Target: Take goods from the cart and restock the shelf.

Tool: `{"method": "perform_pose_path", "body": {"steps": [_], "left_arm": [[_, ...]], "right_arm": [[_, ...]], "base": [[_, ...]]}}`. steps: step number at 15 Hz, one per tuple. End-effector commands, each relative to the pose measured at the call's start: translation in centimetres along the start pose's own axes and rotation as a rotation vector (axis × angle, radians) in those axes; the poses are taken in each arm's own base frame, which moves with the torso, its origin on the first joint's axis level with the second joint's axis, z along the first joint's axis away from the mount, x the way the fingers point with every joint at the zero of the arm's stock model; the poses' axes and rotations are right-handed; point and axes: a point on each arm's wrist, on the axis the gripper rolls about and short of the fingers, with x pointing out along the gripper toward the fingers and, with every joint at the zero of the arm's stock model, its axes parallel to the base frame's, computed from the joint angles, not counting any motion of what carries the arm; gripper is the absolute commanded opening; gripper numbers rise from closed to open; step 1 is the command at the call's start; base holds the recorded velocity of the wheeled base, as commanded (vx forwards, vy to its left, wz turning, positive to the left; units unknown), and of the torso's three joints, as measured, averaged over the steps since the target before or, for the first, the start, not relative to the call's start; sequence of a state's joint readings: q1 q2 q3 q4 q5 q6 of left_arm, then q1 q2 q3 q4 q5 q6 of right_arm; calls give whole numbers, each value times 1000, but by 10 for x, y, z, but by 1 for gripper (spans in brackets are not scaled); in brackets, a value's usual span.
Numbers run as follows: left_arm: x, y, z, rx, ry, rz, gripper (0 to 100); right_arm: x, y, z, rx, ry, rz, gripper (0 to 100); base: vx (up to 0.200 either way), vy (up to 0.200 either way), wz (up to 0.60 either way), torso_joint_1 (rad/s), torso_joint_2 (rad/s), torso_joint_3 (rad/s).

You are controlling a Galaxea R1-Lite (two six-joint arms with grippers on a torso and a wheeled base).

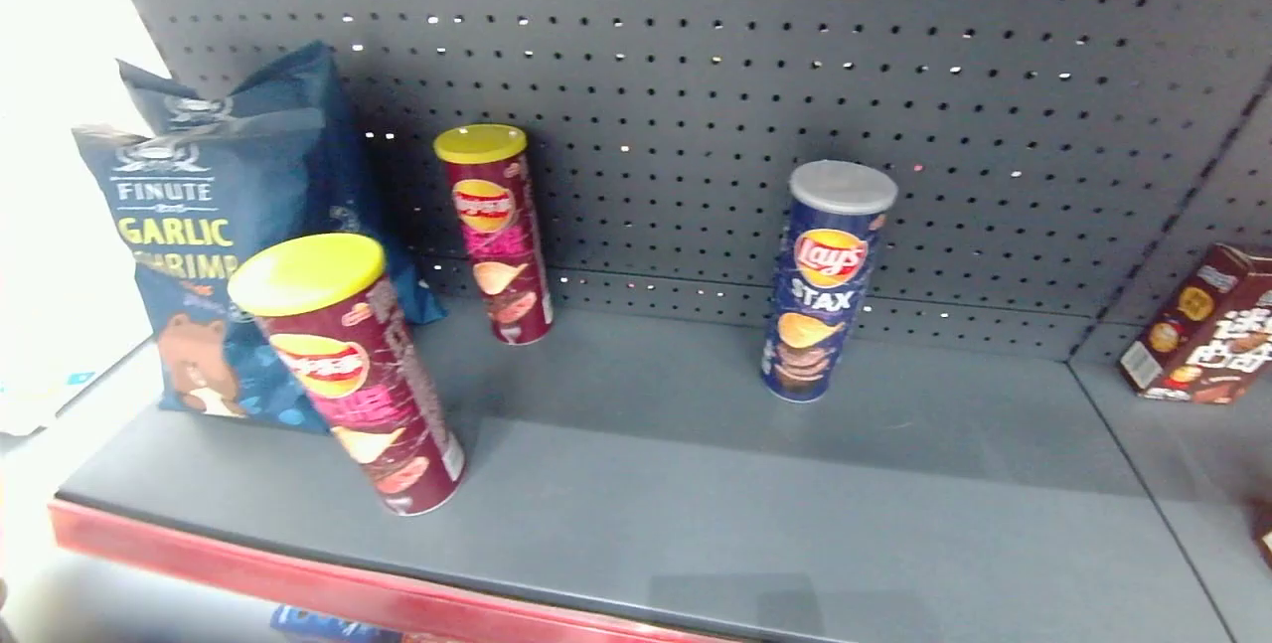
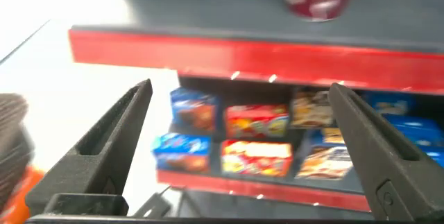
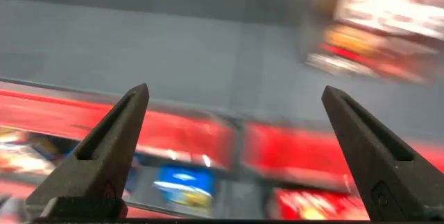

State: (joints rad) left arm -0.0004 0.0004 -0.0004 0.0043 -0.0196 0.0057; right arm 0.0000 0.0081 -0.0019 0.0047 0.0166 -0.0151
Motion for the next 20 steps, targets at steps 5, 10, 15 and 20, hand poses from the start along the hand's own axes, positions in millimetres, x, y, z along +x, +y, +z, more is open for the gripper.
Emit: {"method": "perform_pose_path", "body": {"steps": [5,10,15,20], "left_arm": [[0,0,0,0,2,0,100],[0,0,0,0,2,0,100],[0,0,0,3,2,2,100],[-8,1,30,13,-50,28,100]], "right_arm": [[0,0,0,1,0,0,100],[0,0,0,1,0,0,100],[0,0,0,3,0,2,100],[0,0,0,3,0,2,100]], "base": [[0,0,600,3,0,1],[0,0,600,1,1,1],[0,0,240,0,2,1],[0,0,0,0,0,0]]}}
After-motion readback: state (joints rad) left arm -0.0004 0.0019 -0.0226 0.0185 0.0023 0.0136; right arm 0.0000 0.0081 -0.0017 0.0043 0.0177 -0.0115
